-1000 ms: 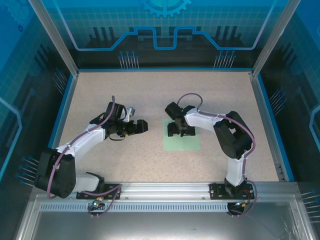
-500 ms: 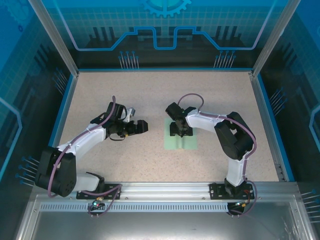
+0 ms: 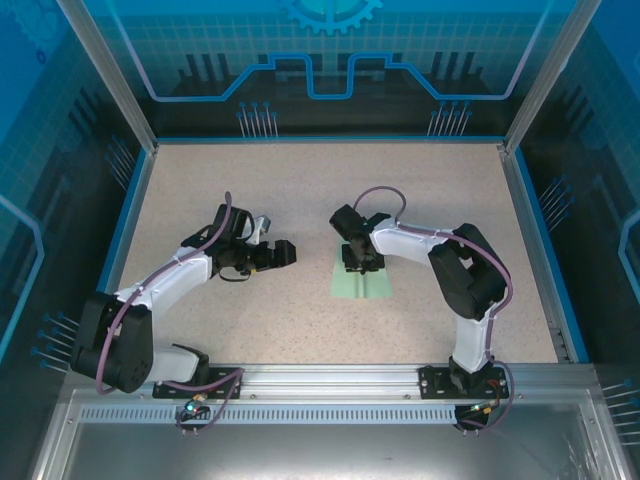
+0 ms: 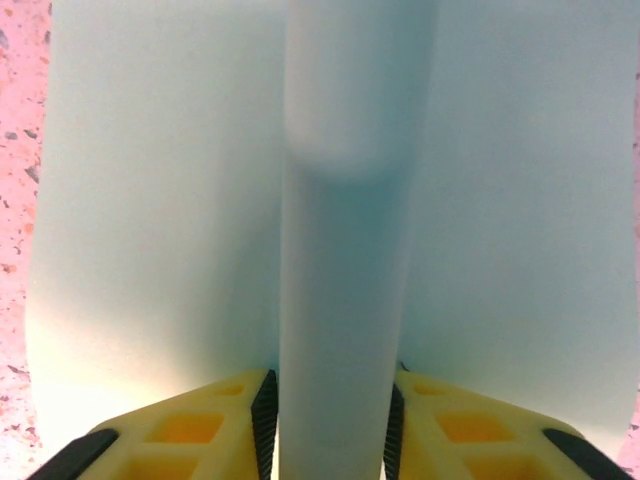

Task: Fold a paper plane with a square sheet of paper (pick it up from the middle)
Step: Fold the square sheet of paper in half at the center of the table.

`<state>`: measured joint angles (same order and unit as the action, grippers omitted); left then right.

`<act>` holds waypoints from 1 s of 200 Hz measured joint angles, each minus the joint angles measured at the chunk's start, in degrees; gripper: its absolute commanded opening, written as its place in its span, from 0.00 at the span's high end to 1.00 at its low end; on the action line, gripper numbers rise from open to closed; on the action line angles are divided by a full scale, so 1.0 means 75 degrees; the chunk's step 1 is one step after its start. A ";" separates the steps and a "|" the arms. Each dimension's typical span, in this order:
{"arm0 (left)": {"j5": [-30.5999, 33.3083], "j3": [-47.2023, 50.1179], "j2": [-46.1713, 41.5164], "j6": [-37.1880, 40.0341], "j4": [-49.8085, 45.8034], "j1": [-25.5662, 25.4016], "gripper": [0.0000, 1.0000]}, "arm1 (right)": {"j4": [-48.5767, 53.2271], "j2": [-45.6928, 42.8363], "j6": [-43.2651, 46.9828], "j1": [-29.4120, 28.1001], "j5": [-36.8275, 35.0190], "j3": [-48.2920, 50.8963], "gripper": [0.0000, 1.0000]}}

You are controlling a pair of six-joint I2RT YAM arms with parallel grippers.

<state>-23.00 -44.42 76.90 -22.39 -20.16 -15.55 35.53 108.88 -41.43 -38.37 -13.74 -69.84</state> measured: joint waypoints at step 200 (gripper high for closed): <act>0.0294 -0.0058 -0.1279 -0.0029 -0.0545 0.0009 0.01 | -0.1346 -0.1527 -0.0198 -0.0248 0.2559 -0.0146 0.78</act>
<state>-20.80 -44.86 67.31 -22.61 -24.25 -15.49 25.43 97.43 -42.92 -40.23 5.45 -70.94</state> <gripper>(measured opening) 0.986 0.219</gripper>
